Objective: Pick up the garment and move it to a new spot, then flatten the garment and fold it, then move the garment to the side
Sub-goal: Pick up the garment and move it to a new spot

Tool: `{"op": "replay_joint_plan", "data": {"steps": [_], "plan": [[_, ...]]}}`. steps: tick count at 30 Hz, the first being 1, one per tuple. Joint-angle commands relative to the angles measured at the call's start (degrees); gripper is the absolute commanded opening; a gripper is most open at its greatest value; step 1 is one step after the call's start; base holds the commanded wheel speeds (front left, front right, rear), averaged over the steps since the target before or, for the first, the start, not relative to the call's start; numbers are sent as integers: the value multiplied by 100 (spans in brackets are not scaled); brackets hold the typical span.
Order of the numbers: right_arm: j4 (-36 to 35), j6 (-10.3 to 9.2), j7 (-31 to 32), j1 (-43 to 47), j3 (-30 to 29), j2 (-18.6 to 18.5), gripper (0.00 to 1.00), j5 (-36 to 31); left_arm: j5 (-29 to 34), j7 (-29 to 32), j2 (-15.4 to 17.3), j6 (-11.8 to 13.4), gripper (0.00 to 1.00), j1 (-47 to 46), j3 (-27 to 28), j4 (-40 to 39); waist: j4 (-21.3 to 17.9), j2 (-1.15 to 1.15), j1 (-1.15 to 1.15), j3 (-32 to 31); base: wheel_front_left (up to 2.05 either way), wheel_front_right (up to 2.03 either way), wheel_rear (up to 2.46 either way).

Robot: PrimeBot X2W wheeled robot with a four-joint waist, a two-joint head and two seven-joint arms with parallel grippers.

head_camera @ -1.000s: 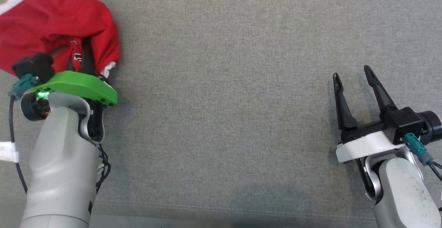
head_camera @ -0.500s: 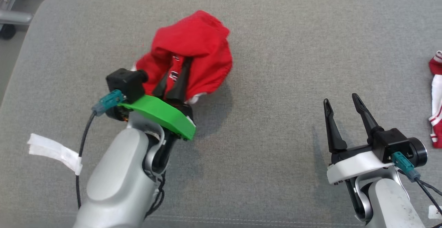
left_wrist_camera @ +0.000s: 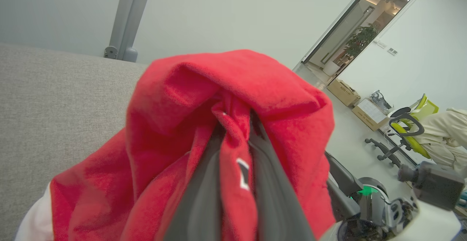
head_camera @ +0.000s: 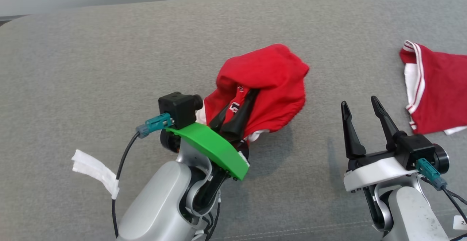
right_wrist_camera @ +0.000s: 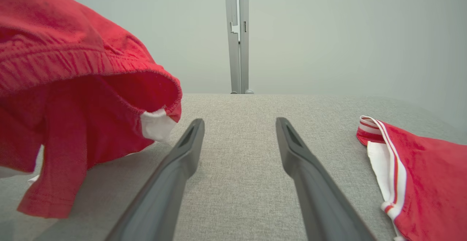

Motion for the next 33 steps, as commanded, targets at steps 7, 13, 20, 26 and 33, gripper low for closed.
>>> {"op": "replay_joint_plan", "data": {"steps": [7, 13, 20, 26, 33], "plan": [[6, -11, -2, -100, 52, -2, 100, 163, -168, -141, 104, 195, 0, -19, 193, 1423, -792, 62, 0, 167, 0, 0, 0], [24, -10, -2, -23, 13, -3, 100, 246, 634, -882, 273, 228, 40, -373, -76, 2830, -1041, 62, 0, 153, 0, 0, 0], [7, -10, -2, 127, -171, -2, 100, 138, 1022, -1492, 175, 358, 100, -633, -218, 3649, -887, 62, 0, 50, 0, 0, 0], [-61, -10, -2, 171, -250, -4, 100, 8, 1229, -1646, 210, 456, 100, -401, -81, 3464, -600, 62, 0, -201, 0, 0, 0], [-102, -10, -2, 300, -372, -3, 100, -86, 1446, -1644, 434, 652, 100, 233, 375, 2587, -236, 62, 0, -465, 0, 0, 0]]}}
